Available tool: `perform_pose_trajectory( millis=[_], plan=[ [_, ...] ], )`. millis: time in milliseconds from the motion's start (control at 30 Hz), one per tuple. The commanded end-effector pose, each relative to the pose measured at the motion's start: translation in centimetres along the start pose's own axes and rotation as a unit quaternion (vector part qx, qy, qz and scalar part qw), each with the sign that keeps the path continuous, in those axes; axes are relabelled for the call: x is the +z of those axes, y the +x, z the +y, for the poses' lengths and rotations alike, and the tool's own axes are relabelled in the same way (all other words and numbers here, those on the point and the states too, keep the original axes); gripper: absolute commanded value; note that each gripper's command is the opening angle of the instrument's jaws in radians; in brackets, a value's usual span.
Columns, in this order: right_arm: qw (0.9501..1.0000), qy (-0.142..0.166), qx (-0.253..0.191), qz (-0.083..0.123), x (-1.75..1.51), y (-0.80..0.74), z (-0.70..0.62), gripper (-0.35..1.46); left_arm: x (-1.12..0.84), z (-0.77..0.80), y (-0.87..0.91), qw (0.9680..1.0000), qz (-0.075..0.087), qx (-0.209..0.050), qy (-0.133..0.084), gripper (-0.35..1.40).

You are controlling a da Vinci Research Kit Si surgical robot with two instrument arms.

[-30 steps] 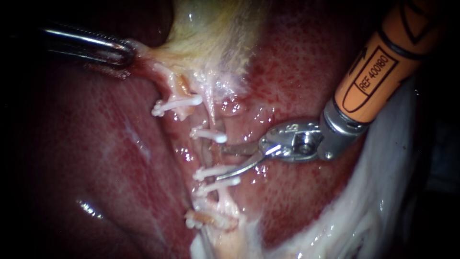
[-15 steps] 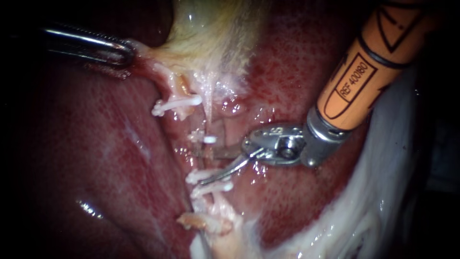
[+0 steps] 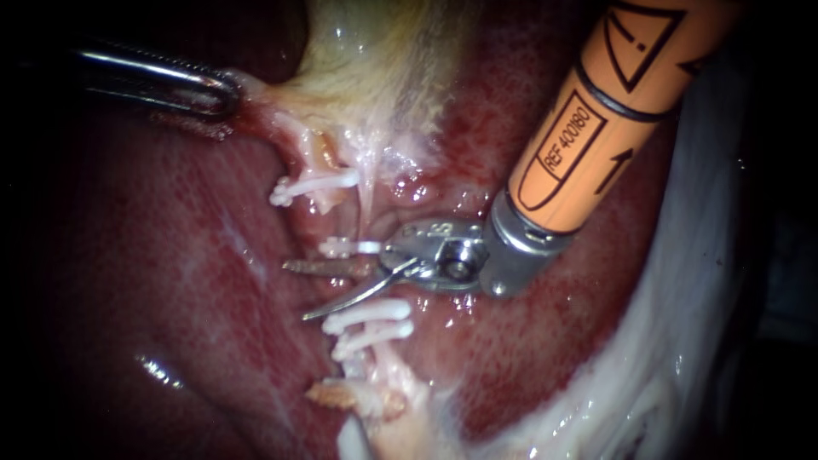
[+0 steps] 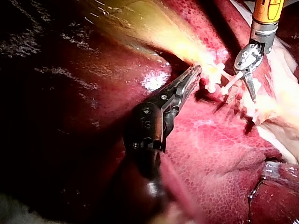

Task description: Go to the cutting position right tube

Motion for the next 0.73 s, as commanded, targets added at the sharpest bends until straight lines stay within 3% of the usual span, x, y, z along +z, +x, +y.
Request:
perform_pose_trajectory(
  millis=[33,367,733],
  plan=[
    [1.0000,0.001,0.000,-0.001,0.00,0.03,-0.03,1.29,0.00,0.00,0.00,1.0000,0.000,0.000,0.000,-0.35],
    [0.9999,0.009,0.005,0.005,0.03,0.30,-0.32,1.29,0.00,-0.01,0.00,1.0000,0.000,0.000,0.001,-0.35],
    [0.9999,0.006,0.011,0.007,0.02,0.31,-0.33,1.29,0.00,-0.01,0.00,1.0000,0.000,0.000,0.001,-0.35]
  ],
)
